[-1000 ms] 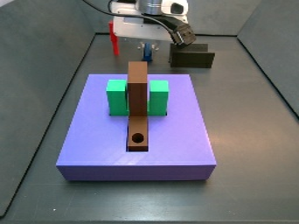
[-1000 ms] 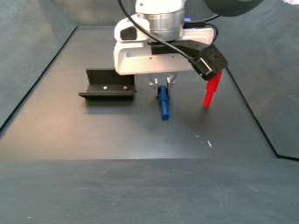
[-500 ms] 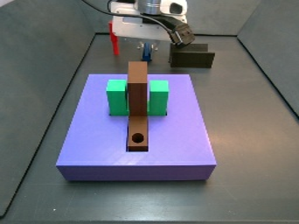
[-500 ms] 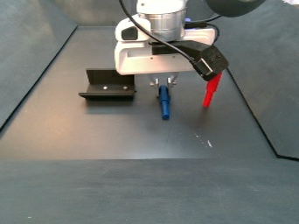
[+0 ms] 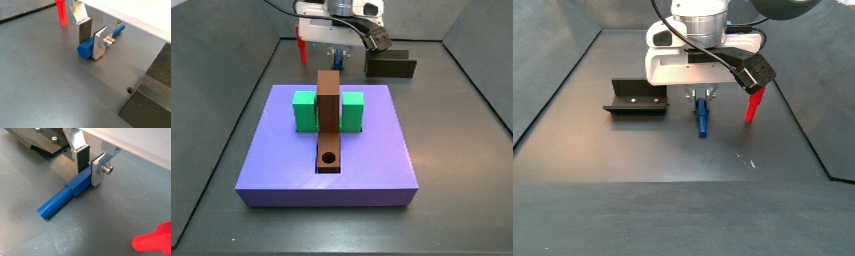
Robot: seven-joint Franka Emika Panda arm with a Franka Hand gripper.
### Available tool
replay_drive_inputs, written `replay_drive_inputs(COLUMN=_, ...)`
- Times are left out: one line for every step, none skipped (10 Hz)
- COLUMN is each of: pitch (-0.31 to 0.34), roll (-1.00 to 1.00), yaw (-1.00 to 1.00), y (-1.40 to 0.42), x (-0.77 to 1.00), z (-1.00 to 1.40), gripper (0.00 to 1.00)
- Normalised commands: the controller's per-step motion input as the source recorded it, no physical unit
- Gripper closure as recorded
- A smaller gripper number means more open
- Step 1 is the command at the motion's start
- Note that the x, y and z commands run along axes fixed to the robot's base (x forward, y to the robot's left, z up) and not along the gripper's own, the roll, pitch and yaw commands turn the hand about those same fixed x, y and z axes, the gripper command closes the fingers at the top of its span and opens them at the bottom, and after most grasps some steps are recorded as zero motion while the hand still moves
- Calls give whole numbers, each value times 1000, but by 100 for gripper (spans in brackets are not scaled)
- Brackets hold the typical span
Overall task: Pick up the blue object. Move up. Place the blue object on the fixture. Regrasp the blue object. Move to above the board. Insert the blue object.
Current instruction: Pick up the blue object, then move up.
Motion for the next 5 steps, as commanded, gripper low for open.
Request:
replay_drive_inputs(pitch=0, roll=0, yaw=0, y=0, x=0, z=0, gripper=100)
replay_drive_inputs(pitch=0, roll=0, yaw=0, y=0, x=0, z=833, gripper=100)
replay_drive_inputs(pitch=30, roll=5, yaw=26, y=61, x=-49, z=828, gripper=100)
replay_drive_inputs(pitch=48, roll=23, yaw=12, y=46, x=-94, z=529, gripper=100)
replay_drive_inputs(pitch=27, roll=39, yaw=5, y=30, x=-62, z=326, gripper=100)
